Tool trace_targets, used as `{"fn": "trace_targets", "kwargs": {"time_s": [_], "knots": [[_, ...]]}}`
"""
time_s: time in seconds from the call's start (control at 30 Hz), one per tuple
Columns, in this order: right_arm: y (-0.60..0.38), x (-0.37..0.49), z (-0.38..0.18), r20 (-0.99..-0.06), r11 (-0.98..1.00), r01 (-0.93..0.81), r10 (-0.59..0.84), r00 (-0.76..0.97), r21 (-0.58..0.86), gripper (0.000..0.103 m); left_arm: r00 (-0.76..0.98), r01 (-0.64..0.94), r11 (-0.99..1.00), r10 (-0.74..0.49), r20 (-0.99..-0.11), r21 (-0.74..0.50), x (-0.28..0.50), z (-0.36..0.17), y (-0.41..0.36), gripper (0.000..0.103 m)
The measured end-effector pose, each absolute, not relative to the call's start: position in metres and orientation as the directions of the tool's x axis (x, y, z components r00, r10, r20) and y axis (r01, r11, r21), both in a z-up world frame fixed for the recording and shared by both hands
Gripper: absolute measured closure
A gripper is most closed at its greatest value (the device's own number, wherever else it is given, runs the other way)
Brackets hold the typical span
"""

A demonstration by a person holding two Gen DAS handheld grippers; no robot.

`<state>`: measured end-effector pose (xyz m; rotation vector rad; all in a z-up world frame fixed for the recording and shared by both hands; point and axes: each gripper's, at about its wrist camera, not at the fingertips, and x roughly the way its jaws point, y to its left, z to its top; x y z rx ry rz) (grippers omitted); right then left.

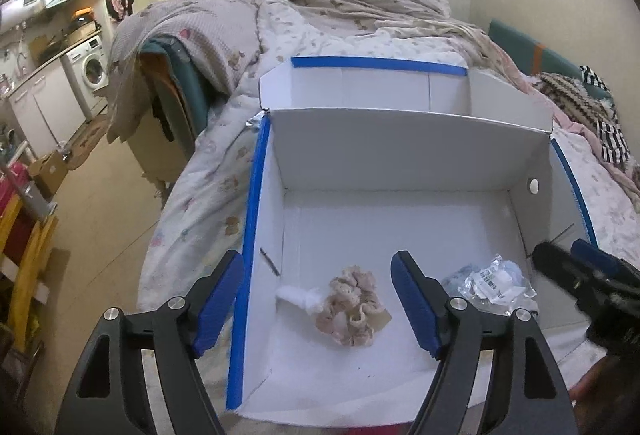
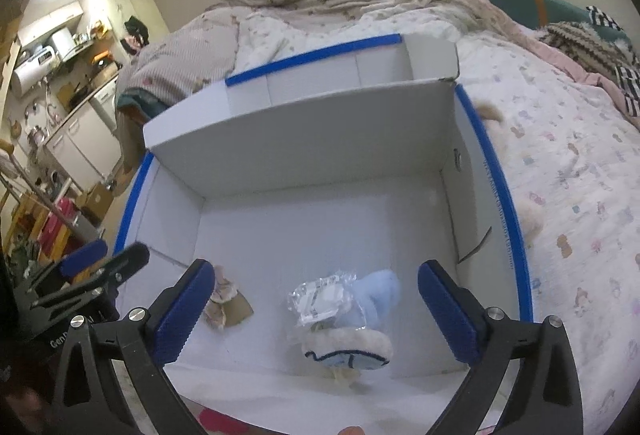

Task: Organize soft objects
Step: 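Withdraw both open tools from the box toward the pink duck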

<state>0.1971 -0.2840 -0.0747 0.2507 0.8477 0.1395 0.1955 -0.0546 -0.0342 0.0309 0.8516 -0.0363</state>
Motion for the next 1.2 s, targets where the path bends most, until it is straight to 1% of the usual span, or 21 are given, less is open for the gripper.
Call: {"fn": "trace_targets", "kwargs": {"time_s": [0.13,0.33,0.5,0.57,0.67,0.77,0.87,0.97,1.07,1.2], "knots": [[-0.291,0.187,-0.066,-0.669,0.953,0.0,0.213,0.712,0.304,0.0,0.676,0.049,0.998,-0.005,-0.737,0.038,0.184,-0.029,-0.055,0.029],[-0.299,0.173,-0.062,-0.679,0.952,0.051,0.177,0.712,0.301,0.0,0.669,0.066,0.997,-0.024,-0.743,0.027,0.171,-0.022,-0.05,0.029],[-0.303,0.156,-0.054,-0.648,0.944,0.052,0.184,0.739,0.327,0.0,0.633,0.048,0.999,-0.014,-0.774,0.021,0.16,-0.027,-0.041,0.029],[-0.302,0.149,-0.053,-0.646,0.947,0.053,0.175,0.743,0.317,0.0,0.622,0.04,0.999,-0.014,-0.783,0.013,0.154,-0.029,-0.036,0.029],[-0.299,0.141,-0.052,-0.656,0.956,0.05,0.16,0.738,0.29,0.0,0.615,0.039,0.999,-0.011,-0.789,0.016,0.142,-0.031,-0.03,0.029],[-0.299,0.13,-0.054,-0.665,0.955,0.051,0.166,0.728,0.294,0.0,0.608,0.041,0.999,-0.008,-0.794,0.021,0.131,-0.033,-0.024,0.029],[-0.297,0.119,-0.059,-0.68,0.953,0.048,0.177,0.711,0.299,0.0,0.588,0.036,0.999,-0.013,-0.809,0.01,0.122,-0.038,-0.016,0.029],[-0.29,0.109,-0.061,-0.696,0.964,0.031,0.169,0.698,0.265,0.0,0.555,0.014,1.0,-0.005,-0.832,0.003,0.114,-0.048,-0.007,0.029],[-0.286,0.101,-0.068,-0.716,0.966,0.023,0.174,0.676,0.257,0.0,0.512,0.003,1.0,-0.019,-0.859,-0.021,0.111,-0.059,-0.001,0.029],[-0.287,0.097,-0.085,-0.759,0.948,0.052,0.217,0.614,0.313,0.0,0.46,-0.023,0.996,-0.066,-0.885,-0.086,0.107,-0.075,0.006,0.029]]}}
